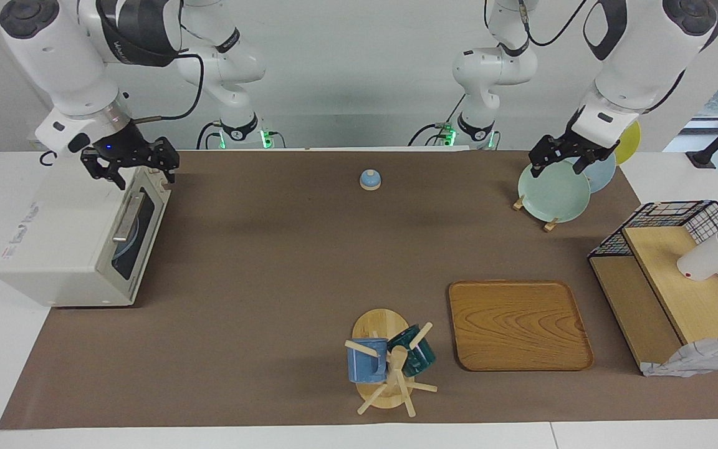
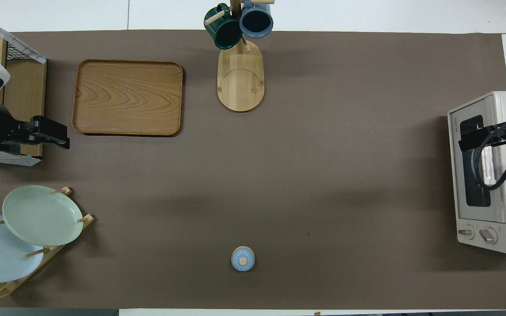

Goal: Put eggplant into oven

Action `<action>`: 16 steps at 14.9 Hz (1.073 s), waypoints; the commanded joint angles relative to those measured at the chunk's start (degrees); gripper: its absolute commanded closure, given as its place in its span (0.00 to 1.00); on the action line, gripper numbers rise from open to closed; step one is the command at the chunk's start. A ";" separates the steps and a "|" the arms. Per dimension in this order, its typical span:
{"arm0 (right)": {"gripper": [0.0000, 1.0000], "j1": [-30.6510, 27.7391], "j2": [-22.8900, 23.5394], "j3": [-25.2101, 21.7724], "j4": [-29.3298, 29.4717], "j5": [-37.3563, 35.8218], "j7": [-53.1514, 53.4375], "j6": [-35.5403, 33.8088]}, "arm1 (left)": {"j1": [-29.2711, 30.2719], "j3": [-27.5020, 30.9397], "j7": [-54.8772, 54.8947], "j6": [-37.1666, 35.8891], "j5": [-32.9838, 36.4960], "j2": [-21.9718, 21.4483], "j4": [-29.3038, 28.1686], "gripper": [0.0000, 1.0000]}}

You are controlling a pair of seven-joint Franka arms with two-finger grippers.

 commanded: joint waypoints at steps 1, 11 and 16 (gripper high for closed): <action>0.00 -0.14 -0.48 -0.31 -0.23 0.08 0.95 -0.38 | 0.64 -0.27 -0.28 -0.70 -0.56 -0.29 0.66 0.00; 0.00 0.48 -1.00 -0.40 -0.23 0.25 2.09 -0.47 | 0.64 -0.27 -0.28 -0.61 -0.56 -0.29 0.66 0.00; 0.00 0.21 -1.00 -0.40 -0.23 0.17 2.09 -0.12 | 0.64 -0.27 -0.28 -0.61 -0.56 -0.29 0.66 0.00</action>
